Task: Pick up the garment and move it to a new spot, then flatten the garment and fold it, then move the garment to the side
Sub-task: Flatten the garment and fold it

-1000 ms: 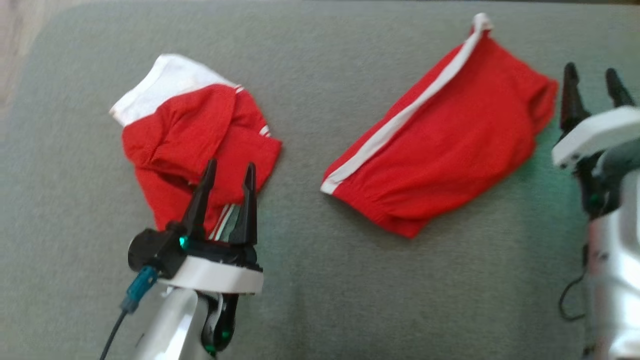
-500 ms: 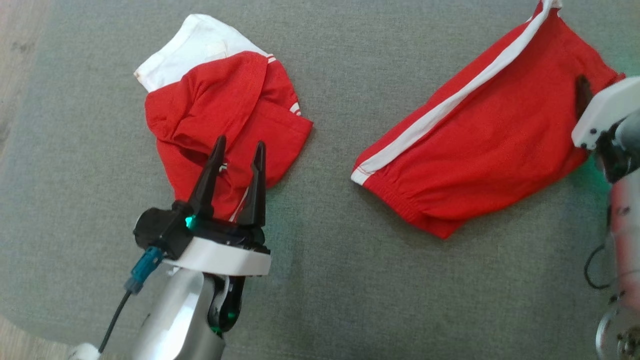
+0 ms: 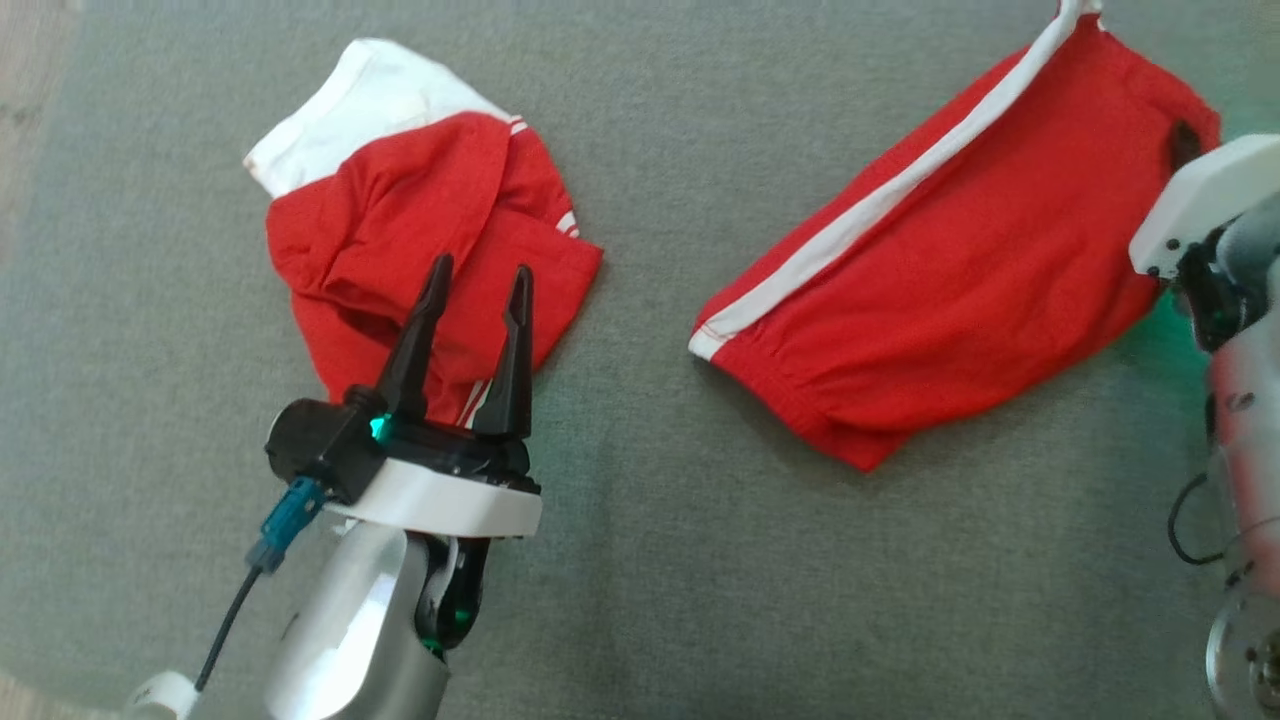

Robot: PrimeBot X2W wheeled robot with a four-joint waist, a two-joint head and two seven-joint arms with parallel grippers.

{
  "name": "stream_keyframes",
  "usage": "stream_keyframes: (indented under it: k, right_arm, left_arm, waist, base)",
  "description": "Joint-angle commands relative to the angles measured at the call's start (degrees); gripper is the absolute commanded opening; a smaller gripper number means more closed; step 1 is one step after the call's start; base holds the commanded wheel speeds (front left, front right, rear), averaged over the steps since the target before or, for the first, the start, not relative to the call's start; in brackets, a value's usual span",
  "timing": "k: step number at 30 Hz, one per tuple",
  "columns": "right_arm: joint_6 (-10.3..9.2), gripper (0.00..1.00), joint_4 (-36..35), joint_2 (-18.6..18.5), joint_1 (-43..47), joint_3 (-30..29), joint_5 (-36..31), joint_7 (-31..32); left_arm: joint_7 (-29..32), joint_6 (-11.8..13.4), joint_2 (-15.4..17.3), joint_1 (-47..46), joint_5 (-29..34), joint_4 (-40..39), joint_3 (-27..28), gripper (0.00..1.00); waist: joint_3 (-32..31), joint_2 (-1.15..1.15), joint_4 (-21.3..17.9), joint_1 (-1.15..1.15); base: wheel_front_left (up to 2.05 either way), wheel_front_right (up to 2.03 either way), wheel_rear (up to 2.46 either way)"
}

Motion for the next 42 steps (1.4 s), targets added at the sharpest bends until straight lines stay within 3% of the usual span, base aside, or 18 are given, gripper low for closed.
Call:
stream_keyframes:
  k: [1, 8, 13, 24, 33, 34, 35, 38, 42]
  right_arm:
    - [-0.1, 0.0, -1.7, -0.7, -0.3, 1.0, 1.2, -2.2]
    - [-0.1, 0.0, -3.2, -2.2, 4.6, -3.1, 5.9, -6.2]
    - [-0.1, 0.0, -7.0, -0.6, 10.4, -6.6, 7.0, -6.2]
    - [-0.1, 0.0, -25.2, 6.1, 24.9, -13.8, 6.8, -2.4]
    - [-0.1, 0.0, -34.5, 8.0, 29.7, -15.4, 5.9, 1.5]
    - [-0.1, 0.63, -35.1, 8.1, 30.0, -15.6, 5.7, 1.5]
    - [-0.1, 1.0, -35.6, 8.2, 30.3, -15.7, 5.4, 1.5]
    - [-0.1, 1.0, -37.0, 8.5, 30.8, -14.8, 6.1, 0.5]
    - [-0.1, 1.0, -40.3, 8.6, 31.5, -8.8, 9.0, -4.7]
  left_arm:
    - [-0.5, -0.2, 0.4, -0.2, 0.4, -1.5, 2.2, 1.0]
    - [-0.5, -0.1, 0.3, 1.9, 0.2, -1.6, 2.9, 1.0]
    - [-0.5, 0.1, 0.3, 3.5, 0.4, -1.5, 3.2, 1.0]
    - [-0.5, 0.7, 0.3, 6.7, 0.1, -1.8, 3.0, 1.0]
    - [-0.5, 0.8, 0.3, 7.5, 0.0, -2.1, 2.9, 1.0]
    - [-0.5, 0.8, 0.3, 7.5, 0.0, -2.0, 2.9, 1.0]
    - [-0.5, 0.7, 0.3, 7.5, 0.1, -2.0, 3.0, 1.0]
    - [-0.5, 0.7, 0.3, 7.5, 0.2, -1.8, 3.2, 1.0]
    - [-0.5, 0.7, 0.3, 7.5, 0.3, -1.7, 3.6, 1.0]
  waist:
    - [-1.4, 0.0, -1.1, -0.01]
    - [-5.3, 0.0, -4.3, -0.01]
    - [-8.0, 0.0, -6.3, -0.01]
    - [-11.8, 0.0, -7.7, -0.01]
    - [-11.8, 0.0, -7.0, -0.01]
    - [-11.8, 0.0, -6.9, -0.01]
    - [-11.8, 0.0, -6.9, -0.01]
    - [-12.2, 0.0, -6.8, -0.01]
    - [-13.0, 0.0, -7.2, -0.01]
  base:
    - [0.0, 0.0, 0.0]
    - [0.0, 0.0, 0.0]
    - [0.0, 0.0, 0.0]
    - [0.0, 0.0, 0.0]
    - [0.0, 0.0, 0.0]
    - [0.0, 0.0, 0.0]
    - [0.0, 0.0, 0.0]
    - [0.0, 0.0, 0.0]
    - [0.0, 0.0, 0.0]
